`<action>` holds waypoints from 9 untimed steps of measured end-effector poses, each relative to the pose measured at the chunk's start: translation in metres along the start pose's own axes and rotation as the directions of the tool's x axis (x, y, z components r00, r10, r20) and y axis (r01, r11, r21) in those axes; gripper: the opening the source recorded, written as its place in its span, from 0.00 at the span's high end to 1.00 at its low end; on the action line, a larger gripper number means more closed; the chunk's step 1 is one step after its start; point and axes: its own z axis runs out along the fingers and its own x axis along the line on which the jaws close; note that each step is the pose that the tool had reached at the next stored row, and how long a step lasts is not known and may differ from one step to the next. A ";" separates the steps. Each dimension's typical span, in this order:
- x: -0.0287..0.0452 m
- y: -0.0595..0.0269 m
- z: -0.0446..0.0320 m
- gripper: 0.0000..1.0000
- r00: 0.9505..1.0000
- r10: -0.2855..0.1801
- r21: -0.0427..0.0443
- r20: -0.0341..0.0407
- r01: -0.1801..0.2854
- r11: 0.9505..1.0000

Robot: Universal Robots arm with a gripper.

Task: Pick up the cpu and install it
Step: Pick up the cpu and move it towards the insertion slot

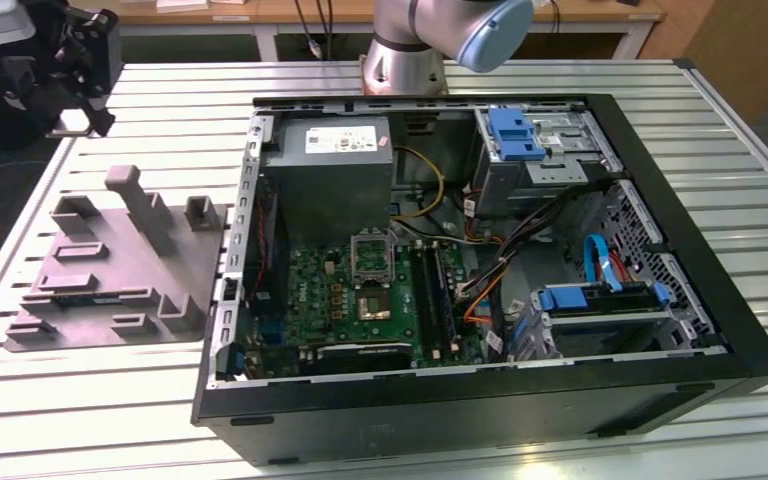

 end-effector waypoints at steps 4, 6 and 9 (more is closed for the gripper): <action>-0.0019 0.0001 0.0000 0.53 1.000 0.000 0.000 0.000 0.000 1.000; -0.0029 0.0001 0.0000 0.53 1.000 0.000 0.000 0.000 0.000 1.000; -0.0042 0.0002 0.0000 0.53 1.000 0.000 0.000 0.000 0.000 1.000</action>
